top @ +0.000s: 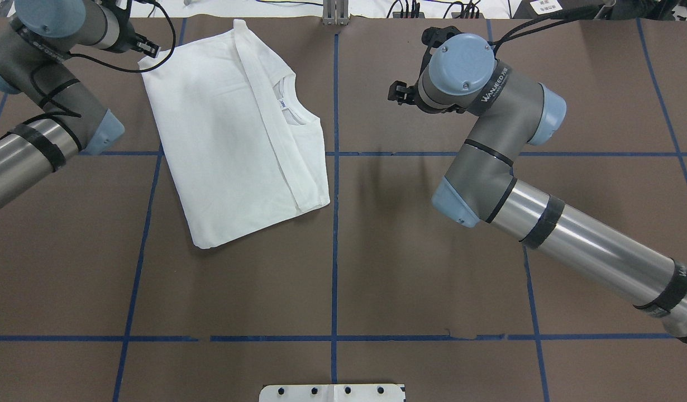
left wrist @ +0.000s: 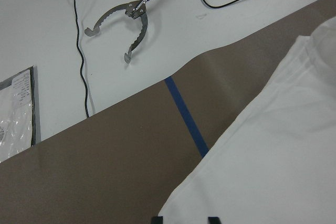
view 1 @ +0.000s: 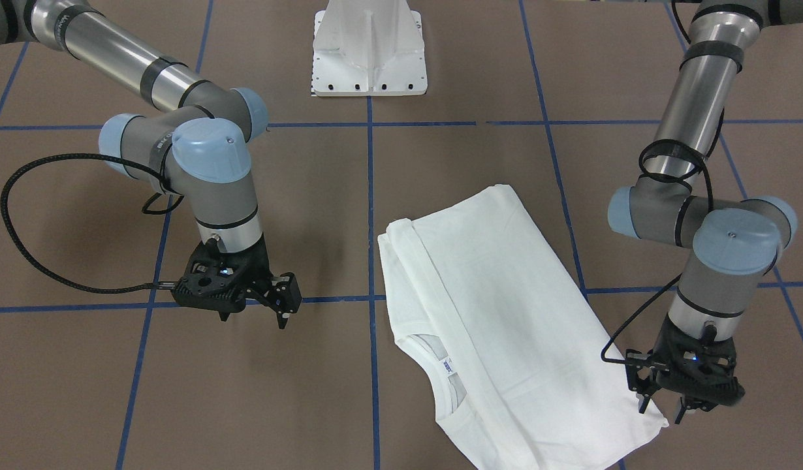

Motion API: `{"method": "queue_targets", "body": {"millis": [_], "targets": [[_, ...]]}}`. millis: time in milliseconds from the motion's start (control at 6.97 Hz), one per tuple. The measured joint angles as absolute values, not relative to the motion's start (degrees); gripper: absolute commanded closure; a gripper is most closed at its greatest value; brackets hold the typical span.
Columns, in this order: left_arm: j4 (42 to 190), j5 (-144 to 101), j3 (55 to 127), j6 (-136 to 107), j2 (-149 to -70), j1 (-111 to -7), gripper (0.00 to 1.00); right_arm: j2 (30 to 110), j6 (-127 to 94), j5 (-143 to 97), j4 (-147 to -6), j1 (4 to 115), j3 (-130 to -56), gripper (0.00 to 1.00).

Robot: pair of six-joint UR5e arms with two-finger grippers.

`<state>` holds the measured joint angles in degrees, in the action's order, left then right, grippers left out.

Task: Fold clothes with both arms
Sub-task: 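Push the folded shirt with the left gripper, rotating it upright, then lower the right gripper onto the shirt near the collar and drag it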

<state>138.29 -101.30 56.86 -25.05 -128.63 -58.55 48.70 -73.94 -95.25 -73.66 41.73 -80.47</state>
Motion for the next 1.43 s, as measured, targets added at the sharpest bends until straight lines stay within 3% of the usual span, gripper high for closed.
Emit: {"method": "queue_targets", "body": {"millis": [287,574,861,1434], "targets": [[138.66,-101.99,61.15,-25.43,-126.01,-58.59,0.0,42.88,-77.59,-91.96,-70.0,38.51,-74.01,0.04],[140.65,-103.57,62.65,-25.72,-124.03,-58.58,0.0,34.2,-79.57,-88.36,-63.56,35.93,-60.62,0.16],[141.71,-103.93,62.96,-25.82,-123.26,-58.54,0.0,29.05,-80.32,-85.69,-58.19,33.72,-51.73,0.33],[141.85,-103.97,63.02,-25.84,-122.99,-58.53,0.0,26.47,-80.59,-83.31,-53.85,31.56,-45.89,0.43]]}}
